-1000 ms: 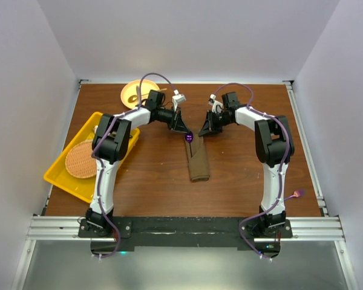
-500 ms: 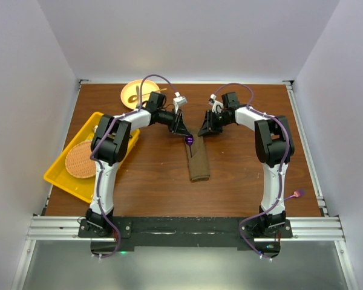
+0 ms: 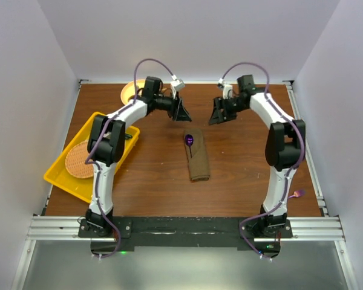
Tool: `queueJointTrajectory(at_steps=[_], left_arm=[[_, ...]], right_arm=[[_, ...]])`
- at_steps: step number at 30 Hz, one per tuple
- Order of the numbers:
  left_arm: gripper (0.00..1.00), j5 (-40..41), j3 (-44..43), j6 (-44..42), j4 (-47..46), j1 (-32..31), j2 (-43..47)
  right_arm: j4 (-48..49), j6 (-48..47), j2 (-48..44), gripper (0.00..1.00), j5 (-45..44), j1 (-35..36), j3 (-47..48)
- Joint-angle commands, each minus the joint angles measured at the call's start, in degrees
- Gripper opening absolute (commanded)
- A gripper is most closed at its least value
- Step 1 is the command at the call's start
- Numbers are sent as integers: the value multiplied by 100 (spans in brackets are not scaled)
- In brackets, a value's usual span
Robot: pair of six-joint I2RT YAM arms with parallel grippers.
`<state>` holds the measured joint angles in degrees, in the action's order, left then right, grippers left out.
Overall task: Fold the napkin into a case and place the utensils inside
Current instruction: Pick up the fork from the center of the board.
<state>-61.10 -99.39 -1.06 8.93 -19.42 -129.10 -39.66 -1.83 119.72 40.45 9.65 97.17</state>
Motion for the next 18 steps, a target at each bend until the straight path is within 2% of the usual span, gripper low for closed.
queueJointTrajectory(at_steps=[1, 2, 4, 5, 7, 8, 10, 11, 14, 18], left_arm=[[70, -200, -616, -262, 204, 263, 648], [71, -218, -668, -585, 536, 272, 684], [71, -236, -739, -903, 890, 281, 833], [71, -253, -713, -1070, 1126, 281, 886], [71, -271, -581, -1142, 1251, 281, 1044], [71, -271, -529, -1238, 1382, 272, 1088], [71, -245, -467, -1335, 1515, 272, 1176], [71, -183, -458, -1405, 1637, 272, 1194], [71, -104, -432, -1441, 1735, 272, 1255], [71, -51, -292, -1327, 1691, 255, 1334]], right_arm=[[-2907, -3178, -871, 65, -176, -419, 680], [-3360, -4376, -1115, 66, -299, -481, 664], [-4212, -5420, -1485, 67, -870, -770, 245], [-4391, -6330, -1687, 67, -1098, -885, 41], [-4410, -7038, -2398, 67, -1976, -1272, -816], [-4410, -7903, -2636, 67, -2266, -1386, -1144], [-4305, -8752, -3374, 67, -3003, -1807, -2081], [-4235, -9469, -3629, 66, -3173, -1983, -2366], [-4129, -10719, -4289, 66, -3622, -2712, -3193], [-4156, -11664, -4528, 65, -3947, -3485, -3835]])
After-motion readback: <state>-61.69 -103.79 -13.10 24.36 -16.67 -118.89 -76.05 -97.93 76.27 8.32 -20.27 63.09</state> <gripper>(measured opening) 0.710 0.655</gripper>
